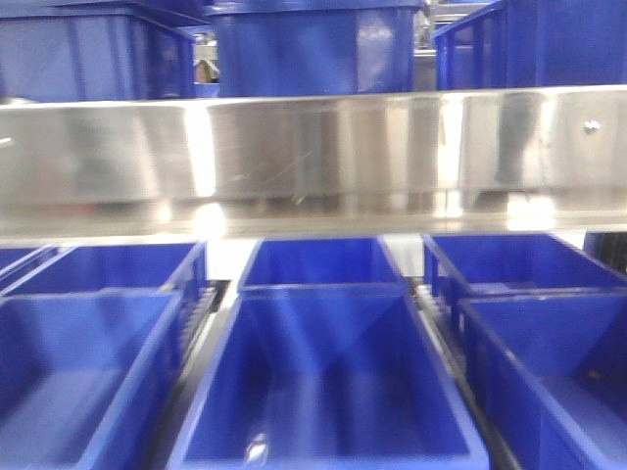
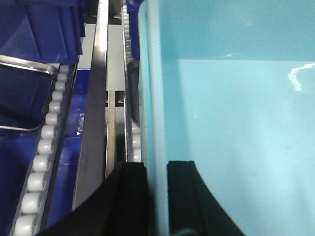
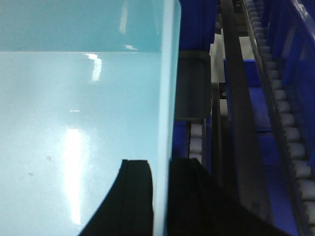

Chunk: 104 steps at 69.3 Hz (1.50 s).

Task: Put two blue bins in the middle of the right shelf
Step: 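Back the base away from the rack and turn toward the aisle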

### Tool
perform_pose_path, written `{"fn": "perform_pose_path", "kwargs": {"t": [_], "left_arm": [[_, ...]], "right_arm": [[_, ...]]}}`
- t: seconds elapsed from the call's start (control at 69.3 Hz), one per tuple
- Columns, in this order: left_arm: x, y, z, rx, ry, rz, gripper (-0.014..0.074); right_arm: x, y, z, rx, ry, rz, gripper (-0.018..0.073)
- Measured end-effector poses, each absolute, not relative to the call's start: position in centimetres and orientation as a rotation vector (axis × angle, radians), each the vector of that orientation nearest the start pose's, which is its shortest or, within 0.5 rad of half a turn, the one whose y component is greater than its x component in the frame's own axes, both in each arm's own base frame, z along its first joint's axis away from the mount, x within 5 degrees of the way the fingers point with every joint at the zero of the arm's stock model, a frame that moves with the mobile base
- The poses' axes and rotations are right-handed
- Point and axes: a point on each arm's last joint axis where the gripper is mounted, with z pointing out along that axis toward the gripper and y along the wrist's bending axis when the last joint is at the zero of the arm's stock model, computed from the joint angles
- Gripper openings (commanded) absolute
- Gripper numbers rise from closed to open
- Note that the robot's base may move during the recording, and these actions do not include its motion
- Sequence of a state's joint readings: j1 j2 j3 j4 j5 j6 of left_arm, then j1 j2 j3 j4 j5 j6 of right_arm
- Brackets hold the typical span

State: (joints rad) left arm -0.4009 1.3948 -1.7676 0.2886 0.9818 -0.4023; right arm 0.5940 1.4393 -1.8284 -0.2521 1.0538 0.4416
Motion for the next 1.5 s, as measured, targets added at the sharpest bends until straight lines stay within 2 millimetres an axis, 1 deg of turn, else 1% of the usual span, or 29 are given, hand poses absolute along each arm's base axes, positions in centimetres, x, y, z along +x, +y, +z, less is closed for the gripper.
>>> {"fn": "perform_pose_path", "kwargs": {"t": [1.501], "left_arm": [[26.66,-8.97,49.73,0.021,2.053,-0.154,-0.0111]], "right_arm": [[24.99,14.52,49.55,-0.166,2.127,0.309,-0.0162]]}}
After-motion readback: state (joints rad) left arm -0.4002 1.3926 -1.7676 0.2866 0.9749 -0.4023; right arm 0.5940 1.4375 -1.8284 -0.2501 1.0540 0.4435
